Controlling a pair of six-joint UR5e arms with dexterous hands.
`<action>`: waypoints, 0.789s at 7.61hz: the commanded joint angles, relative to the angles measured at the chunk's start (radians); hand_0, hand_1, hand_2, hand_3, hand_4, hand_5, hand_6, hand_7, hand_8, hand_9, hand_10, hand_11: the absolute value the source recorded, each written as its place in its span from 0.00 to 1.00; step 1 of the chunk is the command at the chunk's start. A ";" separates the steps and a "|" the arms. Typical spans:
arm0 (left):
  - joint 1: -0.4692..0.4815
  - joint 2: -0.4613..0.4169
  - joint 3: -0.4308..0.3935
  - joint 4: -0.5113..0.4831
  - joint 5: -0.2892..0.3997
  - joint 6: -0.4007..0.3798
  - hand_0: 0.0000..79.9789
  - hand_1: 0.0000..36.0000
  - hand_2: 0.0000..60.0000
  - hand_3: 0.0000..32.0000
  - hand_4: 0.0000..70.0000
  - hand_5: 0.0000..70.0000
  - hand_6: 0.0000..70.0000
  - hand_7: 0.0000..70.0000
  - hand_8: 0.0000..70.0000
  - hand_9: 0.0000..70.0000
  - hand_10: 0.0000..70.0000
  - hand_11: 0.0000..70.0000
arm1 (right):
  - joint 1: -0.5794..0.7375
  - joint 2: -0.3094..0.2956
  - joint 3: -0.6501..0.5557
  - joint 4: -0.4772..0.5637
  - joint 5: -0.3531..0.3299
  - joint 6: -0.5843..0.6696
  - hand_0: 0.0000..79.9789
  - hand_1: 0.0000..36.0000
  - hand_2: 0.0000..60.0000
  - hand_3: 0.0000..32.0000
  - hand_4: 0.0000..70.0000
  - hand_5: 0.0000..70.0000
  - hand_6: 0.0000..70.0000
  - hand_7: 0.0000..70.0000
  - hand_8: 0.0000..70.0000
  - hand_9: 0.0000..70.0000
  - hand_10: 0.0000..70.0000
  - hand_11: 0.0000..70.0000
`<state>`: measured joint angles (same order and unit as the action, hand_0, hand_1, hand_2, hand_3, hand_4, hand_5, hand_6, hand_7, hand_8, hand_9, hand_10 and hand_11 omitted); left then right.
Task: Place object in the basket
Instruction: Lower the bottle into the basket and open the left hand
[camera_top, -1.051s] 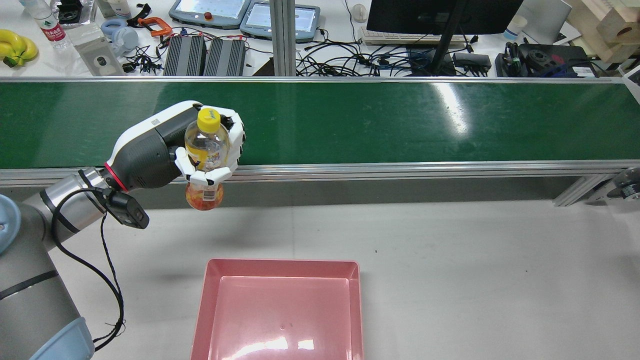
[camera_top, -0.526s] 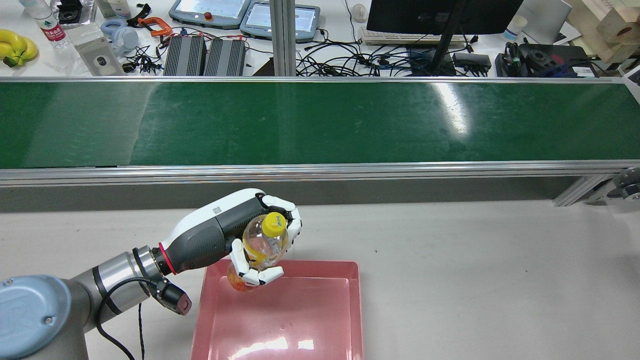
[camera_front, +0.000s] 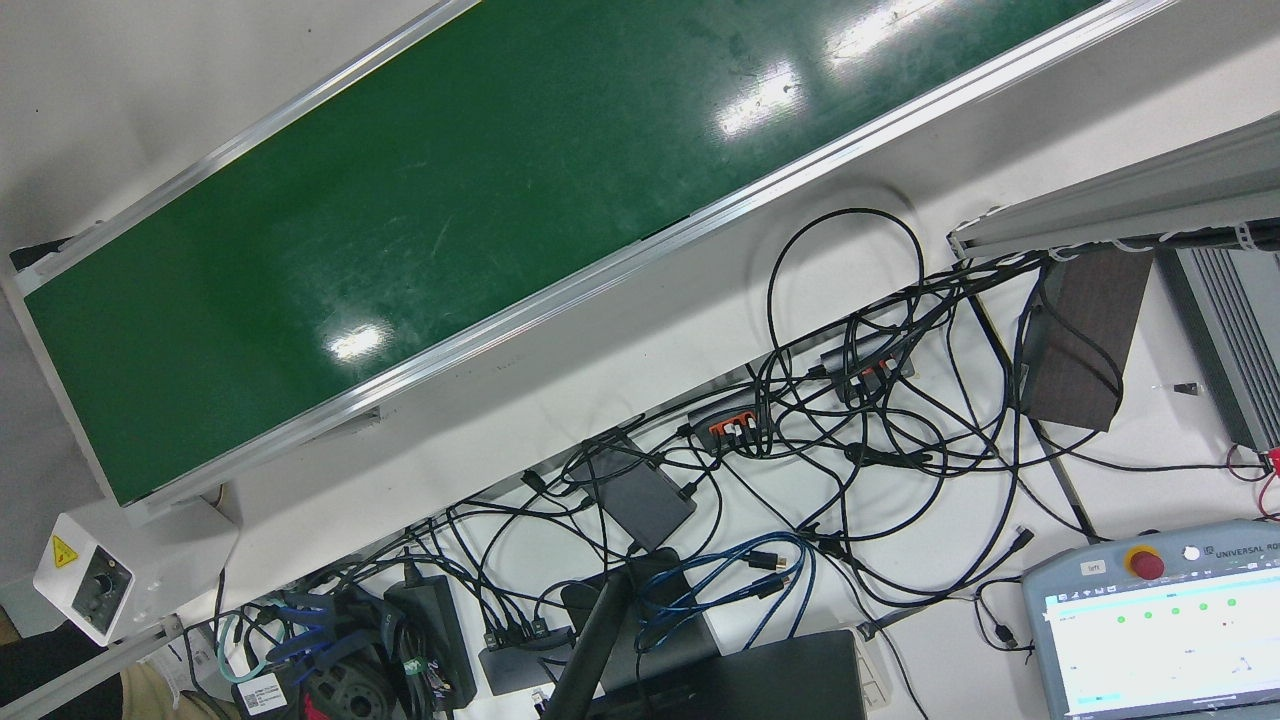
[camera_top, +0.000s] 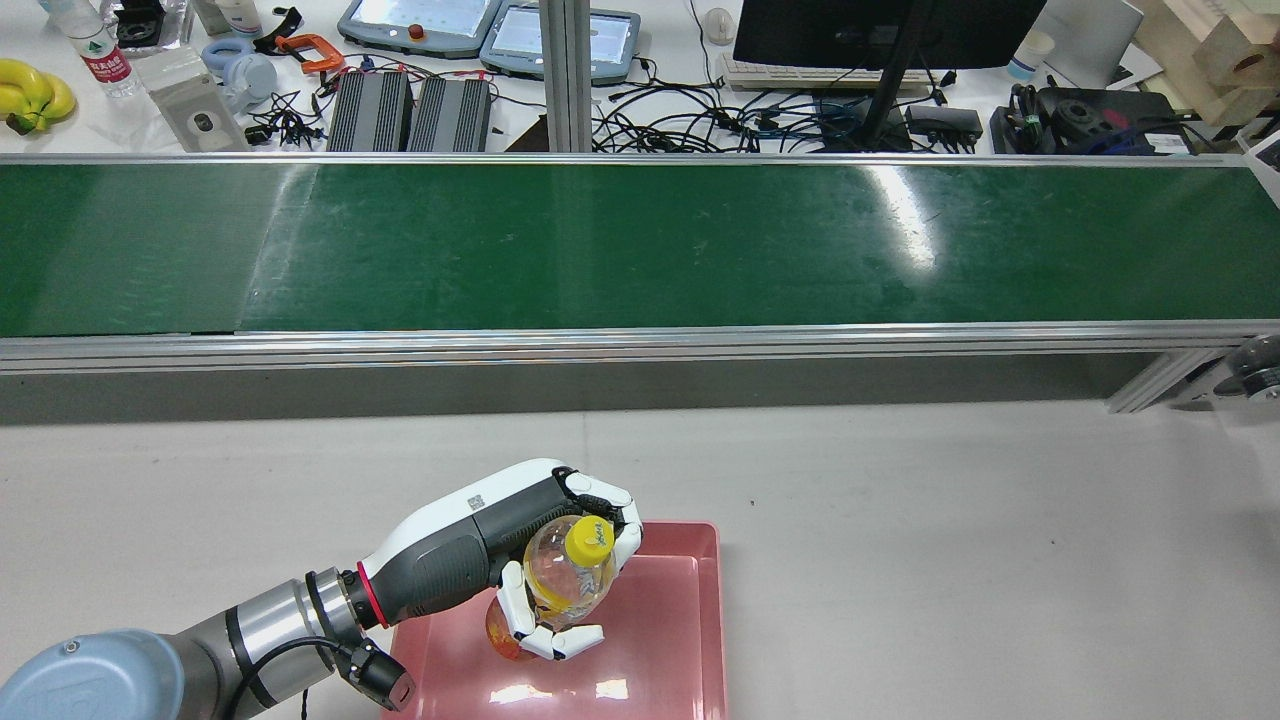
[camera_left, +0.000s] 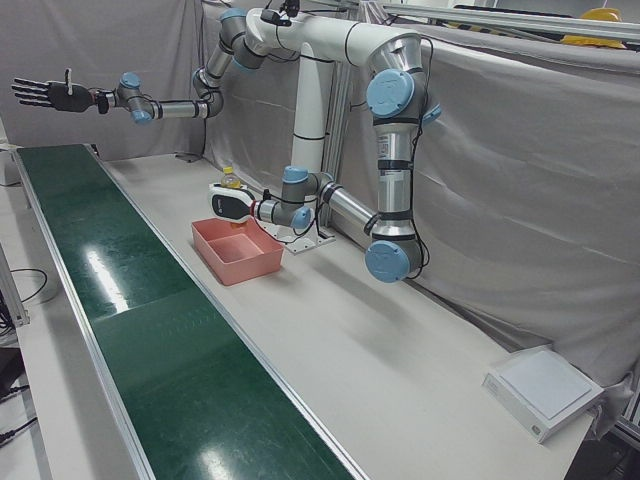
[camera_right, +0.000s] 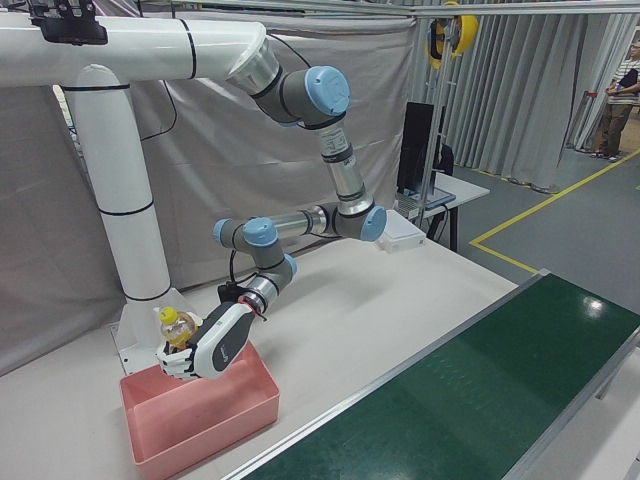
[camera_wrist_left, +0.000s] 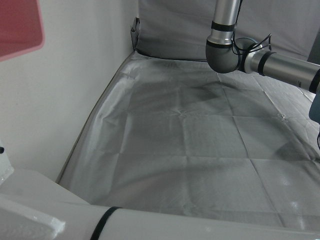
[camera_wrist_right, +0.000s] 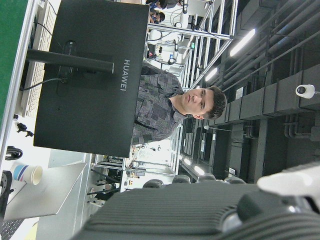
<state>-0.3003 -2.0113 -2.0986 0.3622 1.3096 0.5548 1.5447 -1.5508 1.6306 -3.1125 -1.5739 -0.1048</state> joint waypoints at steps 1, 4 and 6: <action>-0.003 0.026 -0.004 -0.002 0.003 -0.001 1.00 0.21 0.00 0.00 0.70 1.00 0.40 0.79 0.62 0.89 0.78 1.00 | 0.000 0.000 0.000 0.000 0.000 0.001 0.00 0.00 0.00 0.00 0.00 0.00 0.00 0.00 0.00 0.00 0.00 0.00; -0.003 0.098 -0.063 -0.006 -0.003 -0.001 1.00 0.30 0.00 0.00 0.04 0.74 0.19 0.52 0.33 0.54 0.66 0.96 | 0.000 0.000 -0.002 0.000 0.000 -0.001 0.00 0.00 0.00 0.00 0.00 0.00 0.00 0.00 0.00 0.00 0.00 0.00; 0.003 0.097 -0.060 -0.020 0.007 -0.001 0.92 0.30 0.00 0.00 0.00 0.47 0.08 0.26 0.21 0.34 0.48 0.72 | 0.000 0.001 0.000 0.000 0.000 -0.001 0.00 0.00 0.00 0.00 0.00 0.00 0.00 0.00 0.00 0.00 0.00 0.00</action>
<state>-0.3019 -1.9229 -2.1523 0.3559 1.3107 0.5537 1.5447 -1.5508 1.6298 -3.1125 -1.5738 -0.1058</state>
